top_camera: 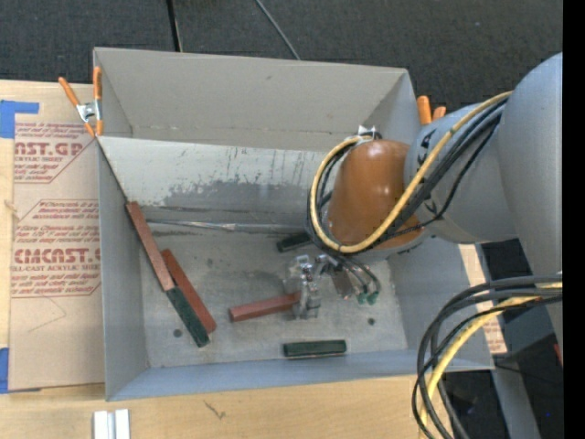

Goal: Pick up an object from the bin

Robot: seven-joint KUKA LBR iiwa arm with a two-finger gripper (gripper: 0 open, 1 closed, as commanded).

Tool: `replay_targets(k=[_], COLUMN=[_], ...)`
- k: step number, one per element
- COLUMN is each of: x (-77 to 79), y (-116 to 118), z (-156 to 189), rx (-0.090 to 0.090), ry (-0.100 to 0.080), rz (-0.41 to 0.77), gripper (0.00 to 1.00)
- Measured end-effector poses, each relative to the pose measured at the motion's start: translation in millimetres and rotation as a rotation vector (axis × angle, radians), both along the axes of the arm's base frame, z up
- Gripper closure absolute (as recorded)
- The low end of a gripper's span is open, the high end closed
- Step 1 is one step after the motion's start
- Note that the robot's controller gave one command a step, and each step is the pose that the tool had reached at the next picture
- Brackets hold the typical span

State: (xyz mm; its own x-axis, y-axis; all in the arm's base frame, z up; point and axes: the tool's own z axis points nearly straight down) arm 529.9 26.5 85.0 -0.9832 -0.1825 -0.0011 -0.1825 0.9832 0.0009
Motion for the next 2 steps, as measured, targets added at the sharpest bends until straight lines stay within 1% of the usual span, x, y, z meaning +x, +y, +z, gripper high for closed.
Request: replay_targets(k=[1, 2], x=[0.0, 30.3], y=[0.0, 3.7], z=[0.0, 134.5], rx=[0.000, -0.001], ry=[0.000, -0.003], rz=[0.000, -0.017], gripper=[1.00, 1.00])
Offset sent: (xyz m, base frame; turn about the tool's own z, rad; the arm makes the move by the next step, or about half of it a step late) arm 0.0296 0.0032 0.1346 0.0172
